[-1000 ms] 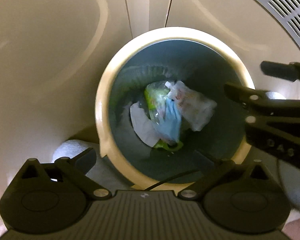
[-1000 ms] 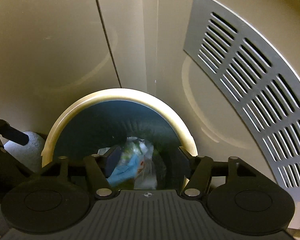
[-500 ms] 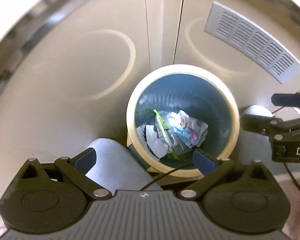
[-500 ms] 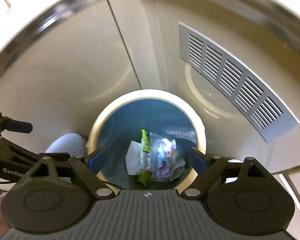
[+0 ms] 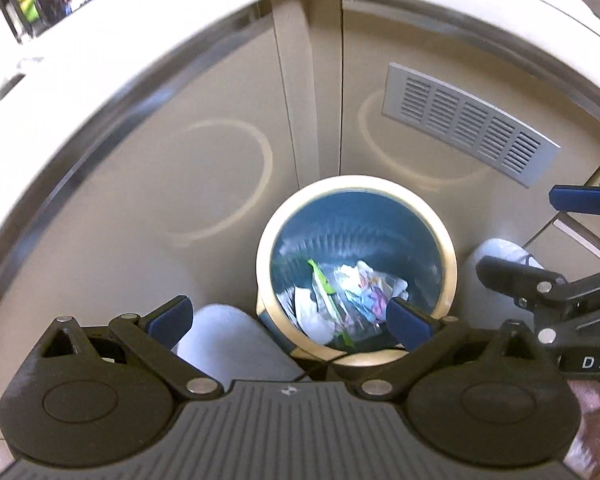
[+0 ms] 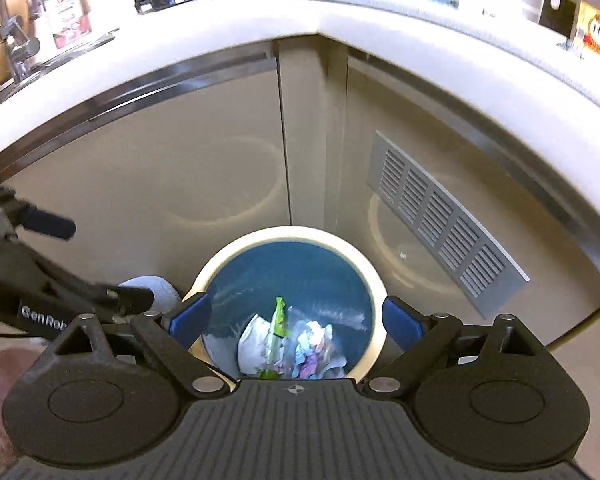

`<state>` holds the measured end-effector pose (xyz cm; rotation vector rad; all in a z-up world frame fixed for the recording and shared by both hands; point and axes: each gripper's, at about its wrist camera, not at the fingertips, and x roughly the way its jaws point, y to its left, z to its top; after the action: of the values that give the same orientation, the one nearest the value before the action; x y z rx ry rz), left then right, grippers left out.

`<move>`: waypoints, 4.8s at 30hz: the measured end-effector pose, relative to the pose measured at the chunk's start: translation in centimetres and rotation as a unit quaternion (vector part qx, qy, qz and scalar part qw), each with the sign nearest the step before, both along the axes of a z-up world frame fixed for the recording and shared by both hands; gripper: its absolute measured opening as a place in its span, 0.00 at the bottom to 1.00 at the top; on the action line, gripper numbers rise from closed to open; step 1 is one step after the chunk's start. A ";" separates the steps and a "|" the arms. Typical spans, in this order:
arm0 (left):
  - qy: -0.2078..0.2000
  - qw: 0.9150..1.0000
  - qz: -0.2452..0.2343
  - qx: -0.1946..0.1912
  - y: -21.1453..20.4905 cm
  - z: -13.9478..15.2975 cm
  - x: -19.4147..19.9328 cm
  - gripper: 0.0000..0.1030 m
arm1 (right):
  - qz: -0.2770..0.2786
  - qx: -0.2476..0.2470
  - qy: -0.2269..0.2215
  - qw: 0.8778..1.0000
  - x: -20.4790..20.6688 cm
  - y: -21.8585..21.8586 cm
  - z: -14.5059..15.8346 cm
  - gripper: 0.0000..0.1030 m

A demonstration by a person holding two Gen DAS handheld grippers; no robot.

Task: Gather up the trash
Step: 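Raise both open tools above the bin, then move both open tools up to the grey mat on the counter, then grasp the clear plastic bag with the left tool while the right tool grasps the white toothbrush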

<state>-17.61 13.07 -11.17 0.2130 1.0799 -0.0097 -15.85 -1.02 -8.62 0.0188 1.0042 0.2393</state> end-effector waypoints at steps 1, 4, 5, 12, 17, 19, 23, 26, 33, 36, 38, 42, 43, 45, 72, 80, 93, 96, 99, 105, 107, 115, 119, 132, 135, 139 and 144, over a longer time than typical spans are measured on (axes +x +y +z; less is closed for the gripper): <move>-0.005 1.000 -0.002 0.002 -0.1 0.3 -0.2 1.00 | -0.001 -0.001 -0.003 1.000 -0.1 -0.1 0.1 0.92; -0.016 1.000 -0.004 0.008 -0.6 0.2 -0.3 1.00 | -0.006 -0.002 -0.011 1.000 -0.3 -0.4 0.4 0.92; -0.018 1.000 -0.005 0.010 -0.6 0.3 -0.3 1.00 | -0.007 -0.003 -0.012 1.000 -0.3 -0.4 0.5 0.92; -0.015 1.000 -0.004 0.010 -0.4 0.0 -0.2 1.00 | -0.003 -0.003 -0.010 1.000 -0.2 -0.1 0.3 0.92; -0.013 1.000 -0.002 0.009 -0.4 0.0 -0.2 1.00 | 0.002 -0.003 -0.006 1.000 -0.1 -0.1 0.1 0.92; -0.013 1.000 -0.003 0.008 -0.4 0.0 -0.2 1.00 | 0.005 -0.001 -0.004 1.000 -0.1 0.0 0.0 0.92; -0.015 1.000 -0.002 0.009 -0.3 -0.1 -0.3 1.00 | 0.010 -0.002 -0.003 1.000 0.0 0.1 -0.1 0.93; -0.021 1.000 -0.001 0.011 -0.4 0.1 -0.4 1.00 | 0.011 -0.001 -0.003 1.000 0.0 0.1 -0.2 0.93; -0.035 0.999 -0.001 0.017 -0.4 0.5 -0.7 1.00 | 0.012 -0.002 -0.003 1.000 0.0 0.1 -0.2 0.94; -0.040 0.999 -0.002 0.020 -0.4 0.6 -0.8 1.00 | 0.013 -0.002 -0.004 1.000 0.0 0.1 -0.1 0.94; -0.042 0.999 -0.003 0.022 -0.4 0.7 -0.8 1.00 | 0.013 -0.001 -0.005 1.000 -0.1 0.1 -0.1 0.95; -0.049 0.998 -0.002 0.025 -0.4 0.8 -0.9 1.00 | 0.013 -0.001 -0.005 1.000 -0.1 0.0 -0.2 0.95; -0.051 0.998 -0.001 0.026 -0.4 0.9 -0.9 1.00 | 0.013 -0.001 -0.005 1.000 -0.1 0.0 -0.2 0.95; -0.057 0.998 0.000 0.025 -0.3 1.1 -1.0 1.00 | 0.014 -0.001 -0.004 1.000 -0.1 0.1 -0.2 0.95; -0.138 0.990 0.004 0.009 1.0 6.4 0.6 1.00 | -0.082 0.047 -0.114 0.989 5.2 -4.7 6.6 0.97; -0.137 0.990 0.023 0.002 2.4 6.9 1.9 1.00 | -0.283 0.097 -0.121 0.947 13.0 -12.3 8.2 1.00; -0.123 0.991 0.043 0.005 4.4 6.4 2.4 1.00 | -0.379 0.008 -0.043 0.924 26.3 -16.6 3.1 1.00; -0.123 0.991 0.045 0.006 4.5 6.5 2.5 1.00 | -0.339 -0.055 -0.039 0.938 27.5 -15.6 2.2 1.00; -0.122 0.991 0.044 0.005 4.3 6.5 2.7 1.00 | -0.312 -0.070 -0.057 0.946 27.5 -15.8 1.8 1.00; -0.126 0.991 0.032 0.008 3.7 6.8 3.2 1.00 | -0.300 -0.075 -0.042 0.950 26.4 -19.6 2.1 1.00; -0.130 0.991 0.026 0.012 3.3 7.1 3.6 1.00 | -0.300 -0.080 -0.038 0.950 25.7 -21.2 2.1 1.00; -0.157 0.987 -0.016 0.006 -0.1 10.2 7.8 1.00 | -0.312 -0.079 -0.062 0.945 23.7 -26.0 1.3 1.00; -0.183 0.982 -0.046 -0.001 -2.8 12.4 11.3 1.00 | -0.305 -0.081 -0.074 0.946 23.7 -25.8 1.1 1.00; -0.202 0.975 -0.097 -0.011 -15.1 14.2 28.9 1.00 | -0.231 -0.056 -0.079 0.968 25.1 -28.0 0.8 1.00; -0.184 0.977 -0.109 -0.021 -17.4 13.0 32.8 1.00 | -0.233 -0.055 -0.080 0.968 25.1 -27.9 0.8 1.00; -0.201 0.972 -0.116 0.013 -20.1 11.4 36.9 1.00 | -0.233 -0.055 -0.080 0.968 25.1 -27.9 0.8 1.00; -0.236 0.962 -0.132 0.029 -22.3 9.3 40.1 1.00 | -0.233 -0.056 -0.080 0.968 25.2 -27.9 0.8 1.00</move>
<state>22.45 -9.26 -1.86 0.3891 0.5700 -0.1596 9.33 -28.88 -7.83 0.1297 0.8242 -0.2441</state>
